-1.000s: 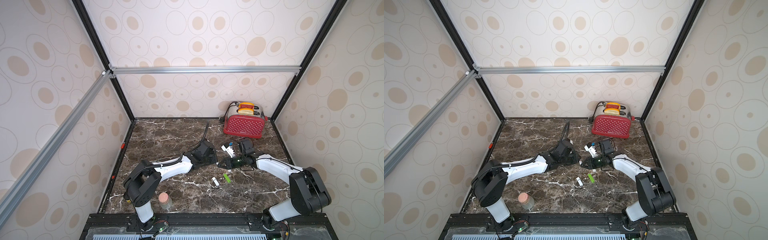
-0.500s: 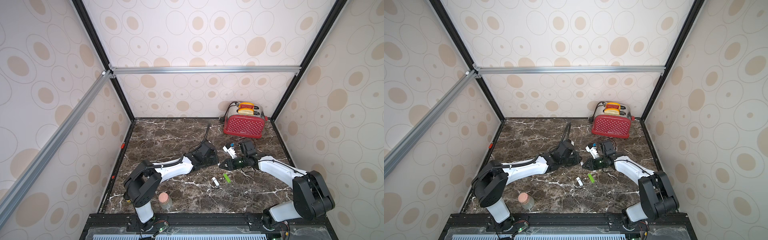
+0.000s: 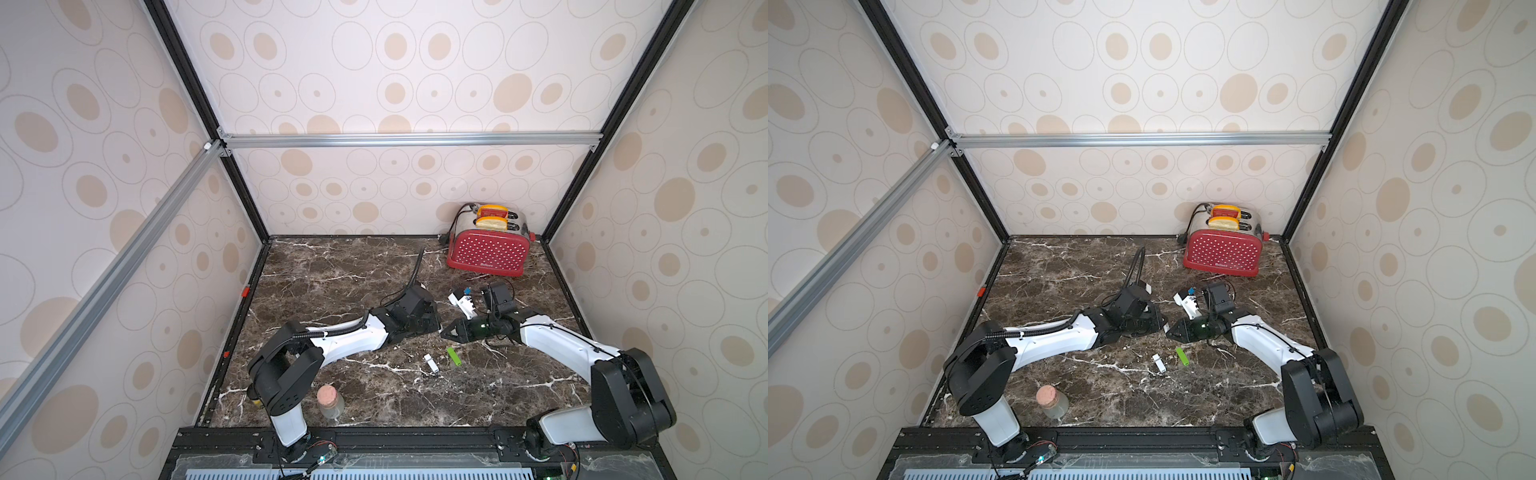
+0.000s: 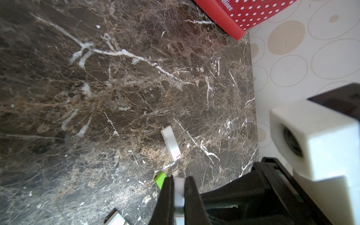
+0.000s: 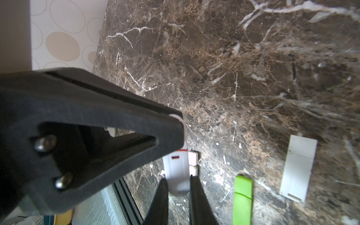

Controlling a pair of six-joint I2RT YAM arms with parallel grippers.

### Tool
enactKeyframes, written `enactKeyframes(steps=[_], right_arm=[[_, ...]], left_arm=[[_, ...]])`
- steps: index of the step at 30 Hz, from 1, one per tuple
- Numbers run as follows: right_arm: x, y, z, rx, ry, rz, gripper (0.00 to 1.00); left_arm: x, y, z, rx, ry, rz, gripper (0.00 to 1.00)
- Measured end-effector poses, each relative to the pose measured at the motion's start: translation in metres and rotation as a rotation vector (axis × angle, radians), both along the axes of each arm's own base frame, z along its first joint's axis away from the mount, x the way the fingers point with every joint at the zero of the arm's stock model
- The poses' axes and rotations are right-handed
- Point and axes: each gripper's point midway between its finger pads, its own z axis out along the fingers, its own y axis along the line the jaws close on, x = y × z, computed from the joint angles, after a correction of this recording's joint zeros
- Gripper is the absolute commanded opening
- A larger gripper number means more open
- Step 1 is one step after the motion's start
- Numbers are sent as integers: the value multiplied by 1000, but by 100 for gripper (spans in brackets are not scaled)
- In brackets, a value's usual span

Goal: Close the usb drive cover
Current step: Close the cover of the USB drive.

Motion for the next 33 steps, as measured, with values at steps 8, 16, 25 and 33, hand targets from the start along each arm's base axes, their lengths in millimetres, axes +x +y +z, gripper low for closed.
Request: enactKeyframes(steps=[8,16,25,33], right_arm=[[1,-2,1,-3,-10,-7,0],[0,-2,1,-2,-6,-6,0],[-3,-2,0,1,-1,-3,0],[-3,-2,0,2,-1,-3,0]], left_arm=[[0,-1,1,-4,-3,-2,0],[-1,-1,1,-1,-1,-3,0],[-3,-1,0,3,8,-10,1],[-4,-1,0,6,9,-11,9]])
